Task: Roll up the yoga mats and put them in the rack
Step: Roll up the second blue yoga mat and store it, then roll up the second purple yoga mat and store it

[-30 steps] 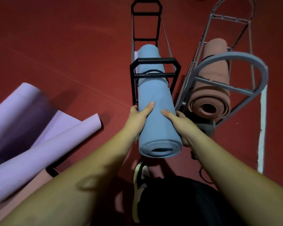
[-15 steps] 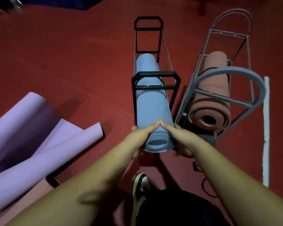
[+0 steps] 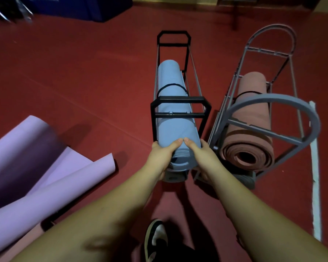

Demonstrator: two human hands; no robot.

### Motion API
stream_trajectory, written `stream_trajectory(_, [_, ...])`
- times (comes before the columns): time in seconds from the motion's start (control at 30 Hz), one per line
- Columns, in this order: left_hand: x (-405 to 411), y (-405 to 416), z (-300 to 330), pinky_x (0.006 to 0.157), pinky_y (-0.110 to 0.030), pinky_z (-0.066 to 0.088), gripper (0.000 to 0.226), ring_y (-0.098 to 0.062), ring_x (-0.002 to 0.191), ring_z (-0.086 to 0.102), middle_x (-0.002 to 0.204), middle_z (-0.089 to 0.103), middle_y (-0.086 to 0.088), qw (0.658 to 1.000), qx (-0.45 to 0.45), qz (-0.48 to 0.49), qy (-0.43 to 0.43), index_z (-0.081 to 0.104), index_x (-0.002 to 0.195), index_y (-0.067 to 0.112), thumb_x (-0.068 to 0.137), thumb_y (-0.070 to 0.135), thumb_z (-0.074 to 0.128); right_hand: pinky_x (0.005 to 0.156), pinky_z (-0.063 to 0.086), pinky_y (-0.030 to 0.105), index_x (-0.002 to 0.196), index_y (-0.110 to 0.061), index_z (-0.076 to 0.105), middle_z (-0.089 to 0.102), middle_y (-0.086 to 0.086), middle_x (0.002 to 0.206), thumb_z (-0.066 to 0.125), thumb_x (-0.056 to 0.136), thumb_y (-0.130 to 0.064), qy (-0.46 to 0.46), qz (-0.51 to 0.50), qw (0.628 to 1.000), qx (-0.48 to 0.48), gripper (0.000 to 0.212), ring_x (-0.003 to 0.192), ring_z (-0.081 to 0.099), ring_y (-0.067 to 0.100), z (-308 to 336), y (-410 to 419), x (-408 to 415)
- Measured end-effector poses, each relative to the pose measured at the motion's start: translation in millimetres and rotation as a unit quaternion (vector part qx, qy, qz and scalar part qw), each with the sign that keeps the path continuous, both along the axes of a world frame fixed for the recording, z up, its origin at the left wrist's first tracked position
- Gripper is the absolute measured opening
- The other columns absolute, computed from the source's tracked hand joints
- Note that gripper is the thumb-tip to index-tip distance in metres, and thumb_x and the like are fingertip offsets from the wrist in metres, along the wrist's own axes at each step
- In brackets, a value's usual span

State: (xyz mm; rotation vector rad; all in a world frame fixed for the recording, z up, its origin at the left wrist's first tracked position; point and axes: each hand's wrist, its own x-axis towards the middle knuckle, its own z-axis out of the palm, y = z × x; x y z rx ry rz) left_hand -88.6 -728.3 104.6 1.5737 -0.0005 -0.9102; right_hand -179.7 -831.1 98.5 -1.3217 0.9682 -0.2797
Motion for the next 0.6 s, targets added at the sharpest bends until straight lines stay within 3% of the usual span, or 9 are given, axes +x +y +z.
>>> stream_trajectory(0.13, [23, -25, -5, 0.08, -0.04, 0.059, 0.082, -0.024, 0.098, 0.068, 0.115, 0.064, -0.005, 0.999, -0.003, 0.005, -0.035, 0.042, 0.124, 0.016, 0.064, 0.052, 0.086, 0.087, 0.057, 0.048, 0.12, -0.03, 0.057, 0.071, -0.002, 0.111, 0.074, 0.055, -0.072, -0.001, -0.023, 0.999, -0.023, 0.08, 0.094, 0.071, 0.022, -12, -26, 27])
stream_trajectory(0.27, [47, -44, -13, 0.086, -0.044, 0.059, 0.102, -0.024, 0.095, 0.071, 0.113, 0.069, -0.006, 0.998, 0.002, 0.025, -0.064, 0.052, 0.122, 0.014, 0.041, 0.068, 0.083, 0.085, 0.059, 0.043, 0.119, -0.024, 0.056, 0.07, 0.0, 0.108, 0.075, 0.073, -0.058, -0.029, -0.04, 0.999, -0.01, 0.06, 0.093, 0.071, 0.02, -13, -37, 48])
stream_trajectory(0.33, [49, -48, -18, 0.087, -0.043, 0.058, 0.101, -0.024, 0.097, 0.069, 0.117, 0.066, -0.007, 0.997, 0.017, 0.036, -0.069, 0.05, 0.121, 0.014, 0.045, 0.071, 0.082, 0.085, 0.058, 0.038, 0.119, -0.022, 0.055, 0.068, -0.002, 0.109, 0.072, 0.084, -0.05, -0.03, -0.062, 0.997, -0.025, 0.048, 0.095, 0.069, 0.017, -17, -37, 53])
stream_trajectory(0.5, [39, -44, -27, 0.087, -0.035, 0.041, 0.082, -0.025, 0.104, 0.05, 0.126, 0.039, -0.006, 0.988, 0.106, 0.042, -0.102, 0.036, 0.127, 0.012, 0.077, 0.069, 0.067, 0.101, 0.049, 0.041, 0.142, -0.016, 0.041, 0.053, 0.003, 0.136, 0.072, 0.065, -0.071, 0.003, -0.119, 0.989, -0.084, 0.099, 0.116, 0.059, 0.021, -32, -25, 53])
stream_trajectory(0.6, [43, -31, -22, 0.098, -0.041, 0.045, 0.079, -0.029, 0.111, 0.053, 0.132, 0.047, -0.011, 0.989, 0.107, -0.019, -0.099, 0.037, 0.122, 0.016, 0.078, 0.078, 0.056, 0.107, 0.042, 0.038, 0.146, -0.014, 0.033, 0.045, 0.007, 0.142, 0.073, 0.075, -0.062, 0.01, -0.146, 0.986, -0.081, 0.095, 0.124, 0.052, 0.023, -33, -17, 42])
